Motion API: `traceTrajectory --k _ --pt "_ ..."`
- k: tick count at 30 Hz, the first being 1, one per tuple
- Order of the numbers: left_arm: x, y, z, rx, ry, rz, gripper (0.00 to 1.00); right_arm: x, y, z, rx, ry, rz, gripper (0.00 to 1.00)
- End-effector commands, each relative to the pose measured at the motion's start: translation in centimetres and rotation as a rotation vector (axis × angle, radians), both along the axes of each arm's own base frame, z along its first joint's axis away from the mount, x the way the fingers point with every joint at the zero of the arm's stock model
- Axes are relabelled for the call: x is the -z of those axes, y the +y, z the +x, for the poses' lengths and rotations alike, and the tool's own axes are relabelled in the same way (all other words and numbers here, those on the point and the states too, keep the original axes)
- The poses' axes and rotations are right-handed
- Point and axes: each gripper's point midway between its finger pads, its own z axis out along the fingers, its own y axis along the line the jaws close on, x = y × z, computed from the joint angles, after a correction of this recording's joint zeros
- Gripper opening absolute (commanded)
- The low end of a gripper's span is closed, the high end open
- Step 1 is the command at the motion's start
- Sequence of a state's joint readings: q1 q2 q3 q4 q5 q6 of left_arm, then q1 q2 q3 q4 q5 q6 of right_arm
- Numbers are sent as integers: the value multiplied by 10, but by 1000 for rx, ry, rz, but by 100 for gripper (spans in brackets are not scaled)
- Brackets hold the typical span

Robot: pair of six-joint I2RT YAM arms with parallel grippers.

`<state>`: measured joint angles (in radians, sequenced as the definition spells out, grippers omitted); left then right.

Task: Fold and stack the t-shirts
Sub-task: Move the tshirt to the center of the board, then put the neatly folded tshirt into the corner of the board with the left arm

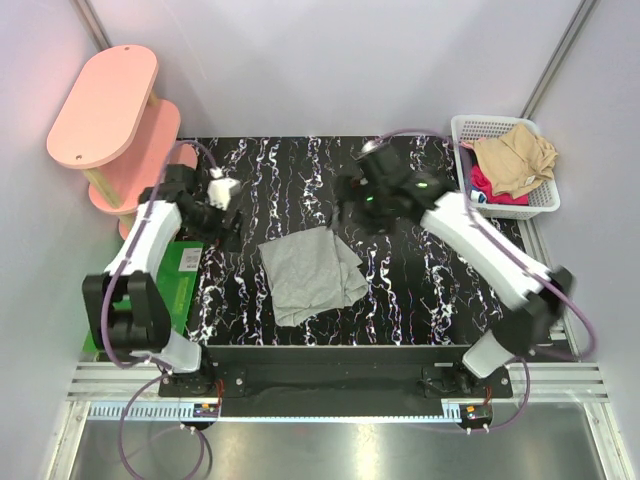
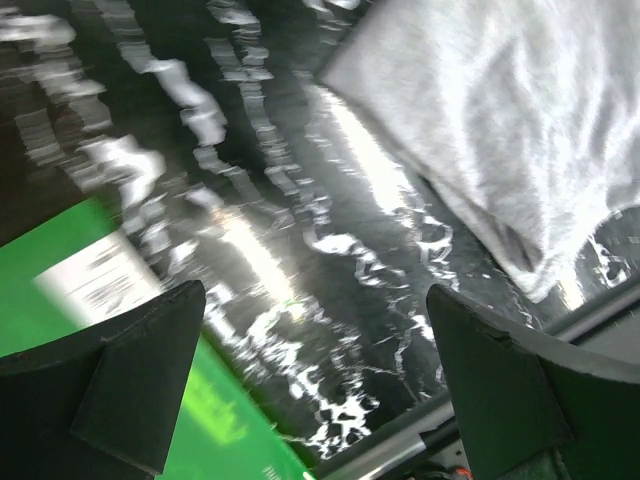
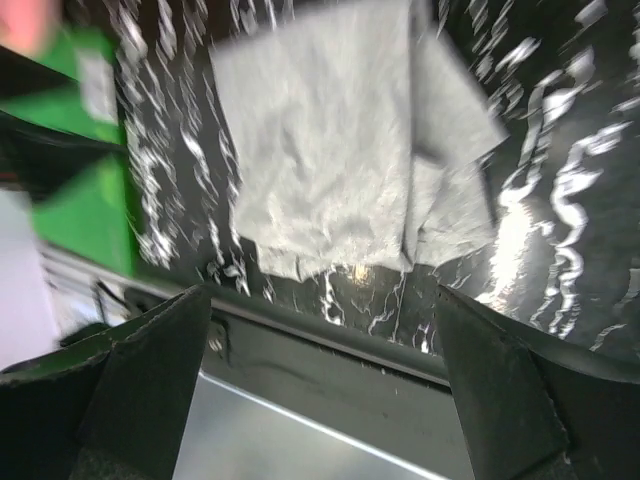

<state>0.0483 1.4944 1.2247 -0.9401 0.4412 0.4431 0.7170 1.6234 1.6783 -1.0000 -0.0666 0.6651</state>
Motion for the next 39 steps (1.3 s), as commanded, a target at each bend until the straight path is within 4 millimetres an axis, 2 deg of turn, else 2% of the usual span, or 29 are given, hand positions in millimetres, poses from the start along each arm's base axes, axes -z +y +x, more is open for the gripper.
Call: traceTrajectory --k 1,3,4,5,6,7,8,10,15,27,34,36,39 --pt "9 -49 5 125 43 -64 99 -32 -36 -2 117 -127 -35 100" --pt "10 -60 11 138 79 -111 99 -28 -40 -5 124 -126 -28 100" --pt "22 -67 9 141 156 -150 99 -29 -38 -5 125 -134 -13 100" --pt "19 -69 19 141 152 -162 99 -22 -39 -8 124 -120 -15 100" --pt "22 -71 23 136 166 -172 99 -25 -40 -11 130 -125 1 100" --pt "33 -72 26 132 199 -176 99 -24 -39 -11 132 -131 11 100" --pt "32 -73 33 130 196 -183 99 -19 -41 -13 132 -121 8 100" --pt "44 -73 42 112 223 -185 99 -22 -43 -14 137 -136 22 100" --pt "55 -76 64 90 230 -194 99 -18 -44 -18 135 -136 31 100" --pt "110 -90 41 150 354 -140 99 -12 -48 -12 147 -130 16 100" --pt "112 -101 31 178 361 -147 98 -11 -48 -12 150 -124 29 100" --pt "110 -106 22 207 368 -146 90 -11 -50 -11 156 -123 33 100" --pt "102 -106 14 216 357 -147 47 -12 -53 -9 164 -127 34 100"
